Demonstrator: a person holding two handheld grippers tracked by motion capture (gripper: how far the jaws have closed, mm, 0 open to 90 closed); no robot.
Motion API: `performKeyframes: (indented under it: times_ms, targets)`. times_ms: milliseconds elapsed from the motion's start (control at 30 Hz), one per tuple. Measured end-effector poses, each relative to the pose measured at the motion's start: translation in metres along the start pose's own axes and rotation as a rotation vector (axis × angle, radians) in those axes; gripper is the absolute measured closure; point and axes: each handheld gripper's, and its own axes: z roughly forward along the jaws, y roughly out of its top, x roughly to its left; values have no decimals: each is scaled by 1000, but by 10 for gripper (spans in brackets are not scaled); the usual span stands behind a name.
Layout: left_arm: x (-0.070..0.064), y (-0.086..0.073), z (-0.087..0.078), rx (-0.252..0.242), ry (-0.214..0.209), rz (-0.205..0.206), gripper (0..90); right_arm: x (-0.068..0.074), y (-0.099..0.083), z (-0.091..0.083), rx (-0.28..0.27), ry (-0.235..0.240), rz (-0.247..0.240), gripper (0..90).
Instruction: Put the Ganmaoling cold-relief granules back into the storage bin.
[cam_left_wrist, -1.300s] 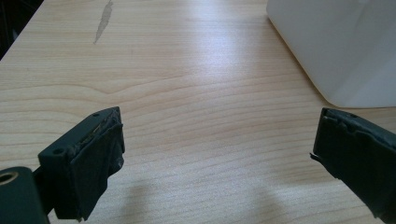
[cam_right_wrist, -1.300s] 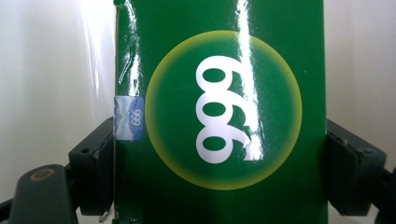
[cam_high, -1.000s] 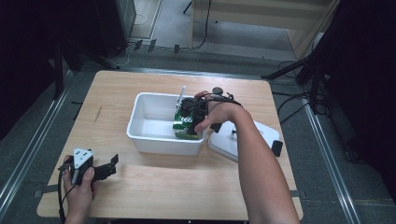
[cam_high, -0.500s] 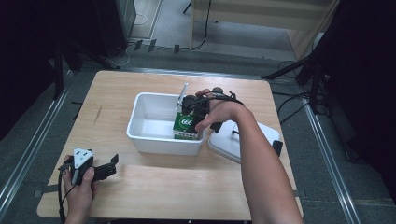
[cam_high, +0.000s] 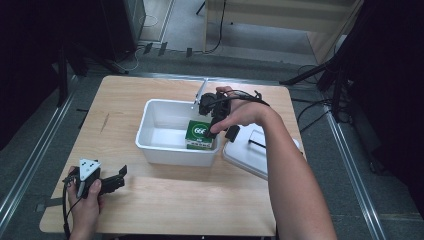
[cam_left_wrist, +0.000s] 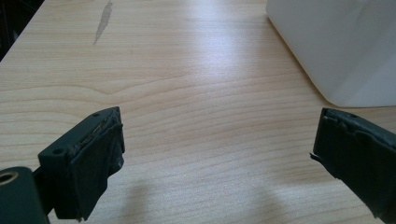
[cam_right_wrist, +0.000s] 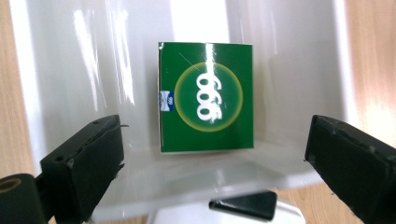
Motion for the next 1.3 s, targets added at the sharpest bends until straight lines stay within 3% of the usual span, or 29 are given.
performKeyframes:
  times_ms: [167, 700, 1300]
  targets:
    - [0, 0, 0, 5, 1, 6, 26, -2, -6, -14, -6, -6, 33, 34]
    - [-1, 0, 0, 3, 2, 11, 26, -4, -40, -46, -18, -57, 67, 33]
    - [-1, 0, 0, -1, 2, 11, 26, -4, -91, -64, -30, -108, 120, 36]
